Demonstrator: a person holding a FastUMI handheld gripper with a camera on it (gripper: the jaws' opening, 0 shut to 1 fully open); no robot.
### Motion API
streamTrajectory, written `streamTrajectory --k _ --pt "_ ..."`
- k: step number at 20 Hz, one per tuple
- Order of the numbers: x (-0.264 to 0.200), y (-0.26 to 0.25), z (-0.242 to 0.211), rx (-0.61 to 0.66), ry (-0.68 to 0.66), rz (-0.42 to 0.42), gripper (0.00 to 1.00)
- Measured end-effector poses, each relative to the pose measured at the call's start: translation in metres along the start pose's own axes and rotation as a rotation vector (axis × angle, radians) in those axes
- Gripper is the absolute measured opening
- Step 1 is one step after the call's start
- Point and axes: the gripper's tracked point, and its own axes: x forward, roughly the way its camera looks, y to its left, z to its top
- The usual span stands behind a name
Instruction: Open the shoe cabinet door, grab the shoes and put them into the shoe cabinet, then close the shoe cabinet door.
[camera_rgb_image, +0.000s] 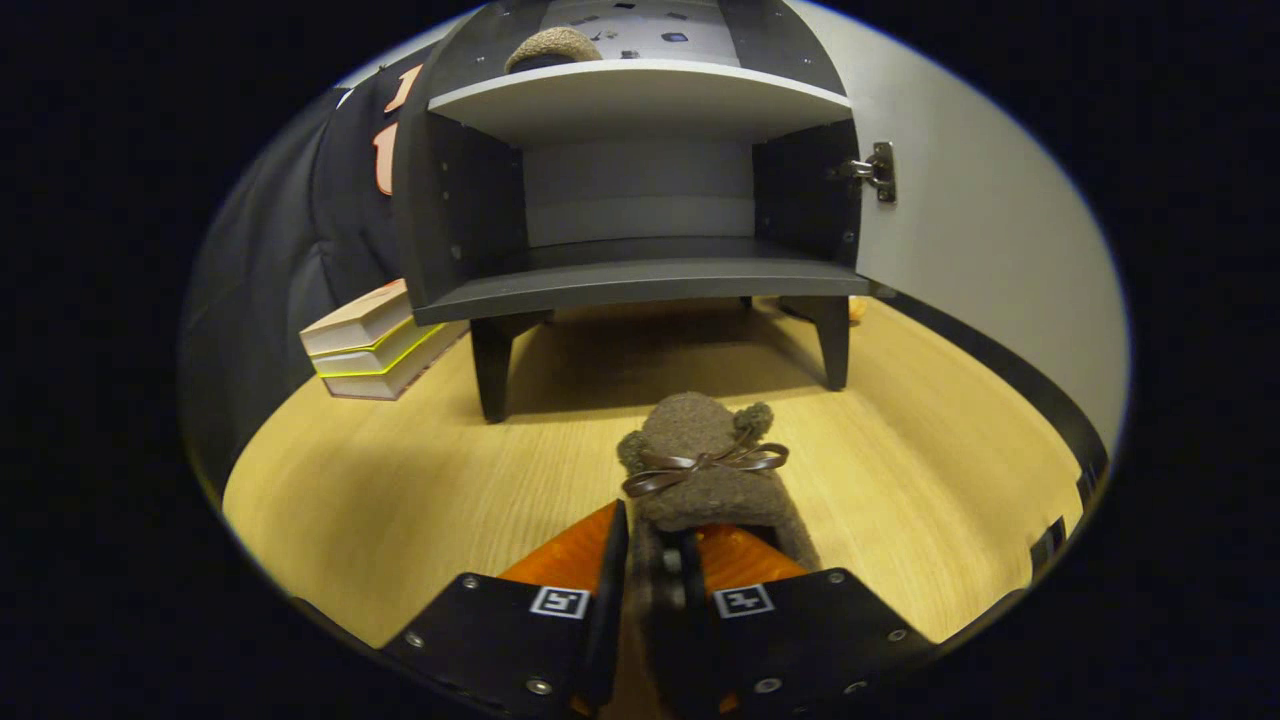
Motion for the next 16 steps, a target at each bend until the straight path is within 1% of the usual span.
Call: streamTrajectory --k 1,3,7,10,13,16 --pt "0.0 0.003 -0.001 0.007 0.005 0.003 0.19" --pt "0.003 0.009 0.0 0.004 0.005 0.011 0.09" --pt "0.004 0.008 0.006 0.048 0.003 0.012 0.05" --pt "-0.003 0.004 0.02 0.059 -0.004 0.01 0.04" --pt "-0.021 0.004 0.051 0.032 -0.038 0.01 0.04" --pt "-0.056 0.006 0.096 0.042 -0.076 0.012 0.04"
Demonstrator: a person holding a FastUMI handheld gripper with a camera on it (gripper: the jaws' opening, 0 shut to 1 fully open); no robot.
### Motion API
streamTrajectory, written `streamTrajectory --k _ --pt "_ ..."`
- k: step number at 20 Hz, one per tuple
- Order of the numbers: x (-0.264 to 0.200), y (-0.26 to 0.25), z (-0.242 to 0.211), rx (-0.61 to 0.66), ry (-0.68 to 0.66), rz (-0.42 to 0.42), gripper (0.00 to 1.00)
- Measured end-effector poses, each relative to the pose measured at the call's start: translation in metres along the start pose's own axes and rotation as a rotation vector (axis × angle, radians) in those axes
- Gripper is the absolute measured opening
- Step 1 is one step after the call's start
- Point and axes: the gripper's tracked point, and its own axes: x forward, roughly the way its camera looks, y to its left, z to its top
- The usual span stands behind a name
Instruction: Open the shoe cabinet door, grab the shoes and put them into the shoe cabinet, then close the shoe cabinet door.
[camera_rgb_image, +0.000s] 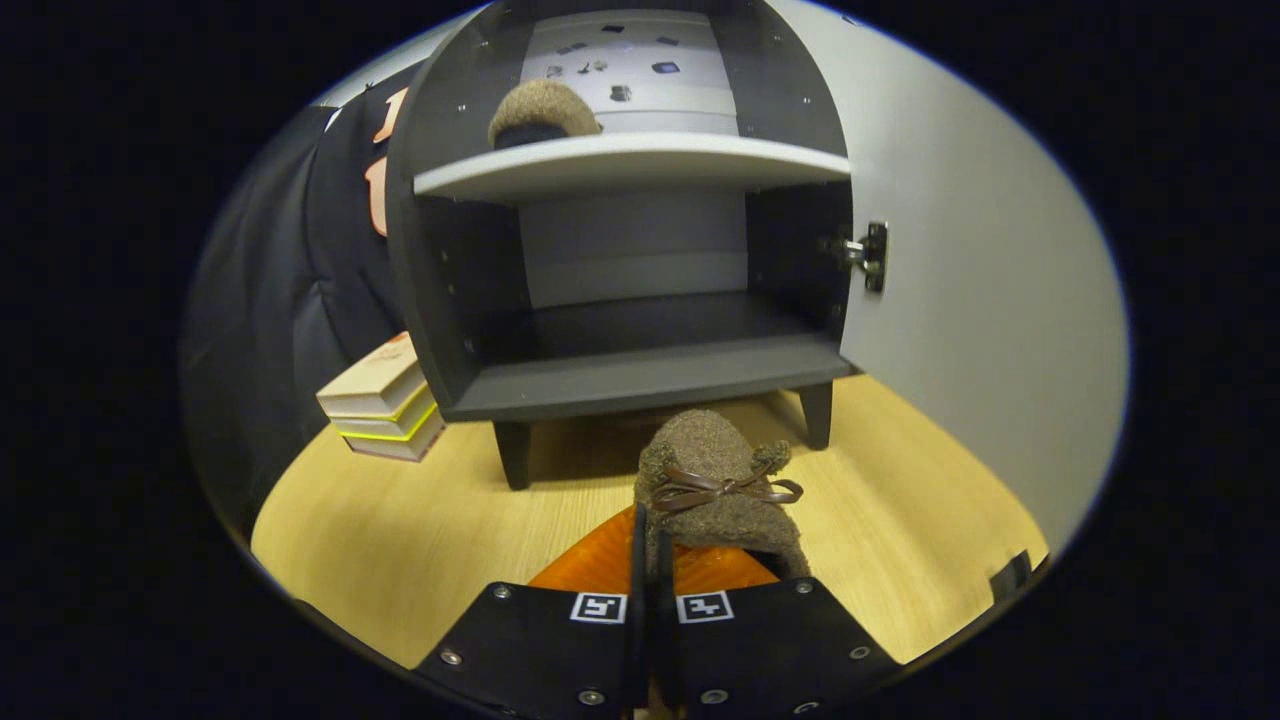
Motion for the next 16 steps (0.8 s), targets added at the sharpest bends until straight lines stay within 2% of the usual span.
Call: streamTrajectory --k 9,16 --pt "-0.079 0.008 0.166 -0.051 -0.163 -0.003 0.04" --pt "-0.057 0.002 0.239 -0.102 -0.204 -0.012 0.04"
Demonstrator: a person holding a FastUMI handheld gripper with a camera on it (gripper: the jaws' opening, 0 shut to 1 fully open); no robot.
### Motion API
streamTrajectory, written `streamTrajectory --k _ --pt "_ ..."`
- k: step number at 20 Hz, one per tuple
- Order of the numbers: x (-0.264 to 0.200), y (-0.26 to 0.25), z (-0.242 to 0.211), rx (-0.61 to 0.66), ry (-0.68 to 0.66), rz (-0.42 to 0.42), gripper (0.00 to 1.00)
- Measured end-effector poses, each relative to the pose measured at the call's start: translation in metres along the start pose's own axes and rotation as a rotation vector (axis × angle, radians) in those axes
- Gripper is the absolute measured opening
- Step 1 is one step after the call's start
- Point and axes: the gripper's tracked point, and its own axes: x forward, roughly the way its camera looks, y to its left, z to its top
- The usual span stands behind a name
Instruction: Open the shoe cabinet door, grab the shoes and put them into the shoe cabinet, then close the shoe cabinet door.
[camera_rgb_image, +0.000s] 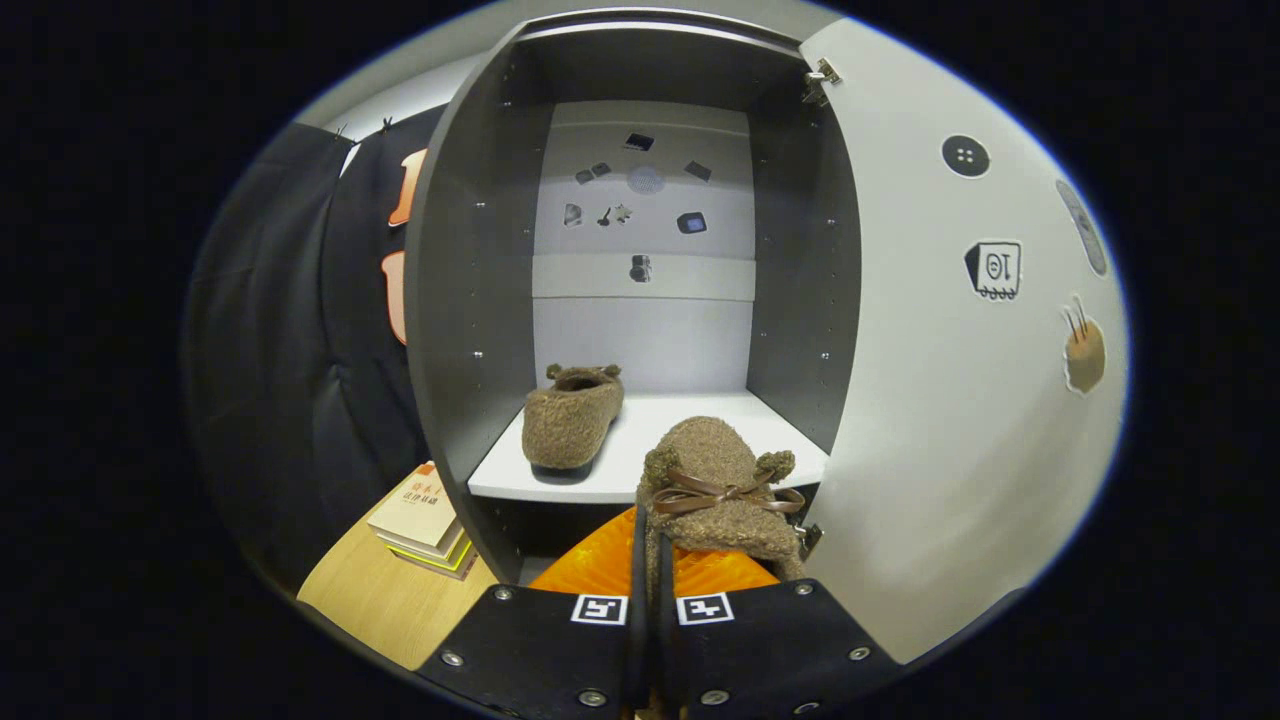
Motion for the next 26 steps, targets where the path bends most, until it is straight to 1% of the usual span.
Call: streamTrajectory --k 3,8,11,14,18,20,22,24,26 --pt "0.032 -0.006 0.014 -0.019 0.008 0.022 0.04" --pt "0.091 -0.015 0.04 0.01 0.016 0.069 0.04" --pt "0.12 -0.011 0.048 0.026 0.033 0.112 0.04" --pt "0.147 -0.002 0.057 0.013 0.036 0.161 0.04" --pt "0.181 0.004 0.059 -0.028 0.038 0.178 0.04" --pt "0.195 0.005 0.056 -0.053 0.049 0.171 0.04" --pt "0.204 0.005 0.05 -0.078 0.055 0.164 0.04" --pt "0.209 0.007 0.046 -0.08 0.065 0.165 0.05" --pt "0.212 0.004 0.047 -0.081 0.061 0.146 0.07"
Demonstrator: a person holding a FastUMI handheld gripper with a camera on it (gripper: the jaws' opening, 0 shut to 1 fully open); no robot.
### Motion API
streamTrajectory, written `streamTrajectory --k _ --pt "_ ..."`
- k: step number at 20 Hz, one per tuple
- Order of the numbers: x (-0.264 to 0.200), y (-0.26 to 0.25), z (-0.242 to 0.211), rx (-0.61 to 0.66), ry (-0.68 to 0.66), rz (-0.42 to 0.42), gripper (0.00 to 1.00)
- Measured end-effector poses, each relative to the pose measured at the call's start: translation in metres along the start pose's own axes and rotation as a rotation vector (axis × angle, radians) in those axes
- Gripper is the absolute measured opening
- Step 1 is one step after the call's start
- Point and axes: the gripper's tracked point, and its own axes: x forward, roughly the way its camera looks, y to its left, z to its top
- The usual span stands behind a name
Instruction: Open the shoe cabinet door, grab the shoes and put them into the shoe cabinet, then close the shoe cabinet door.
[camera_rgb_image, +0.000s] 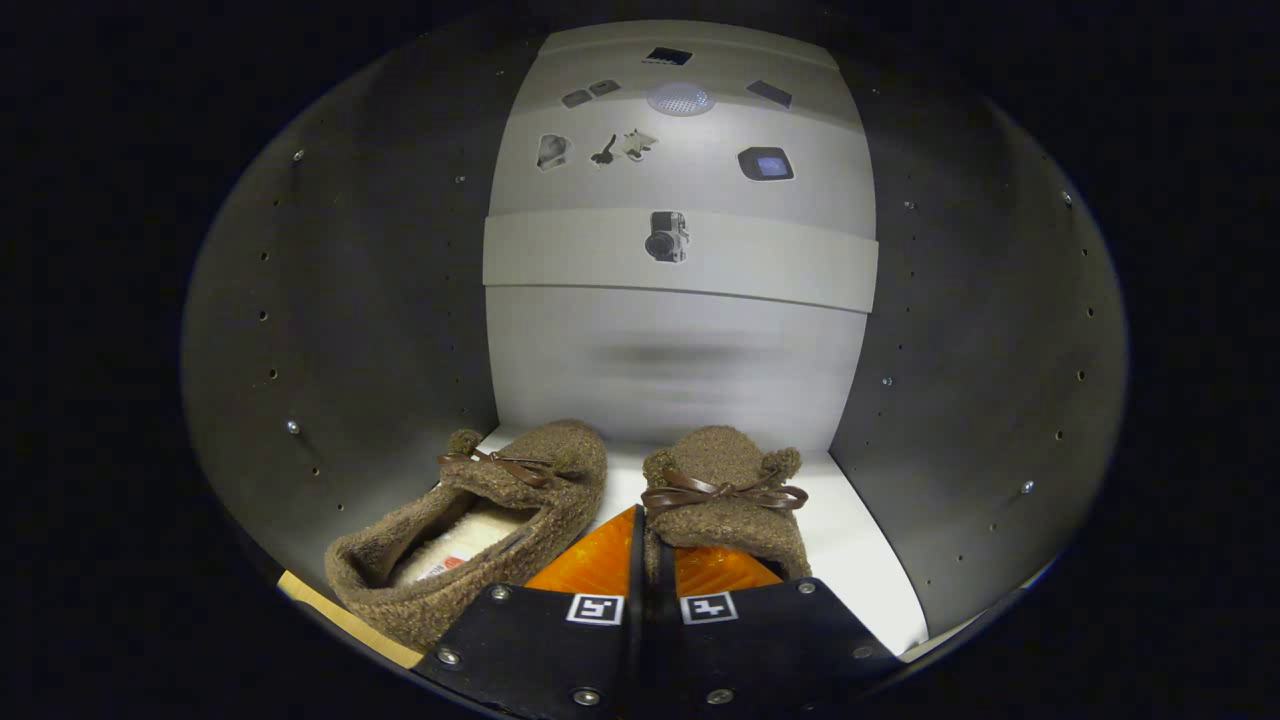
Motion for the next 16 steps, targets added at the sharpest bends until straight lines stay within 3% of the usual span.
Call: streamTrajectory --k 4,7,9,13,16 --pt "-0.003 -0.004 0.001 0.055 0.028 -0.007 0.23" --pt "-0.015 0.0 0.005 0.102 0.04 0.009 0.49" --pt "-0.023 0.001 0.005 0.084 0.039 0.003 0.61" --pt "-0.046 0.009 0.006 0.071 0.036 -0.016 0.73" --pt "-0.072 0.014 0.016 0.066 0.0 -0.035 0.77"
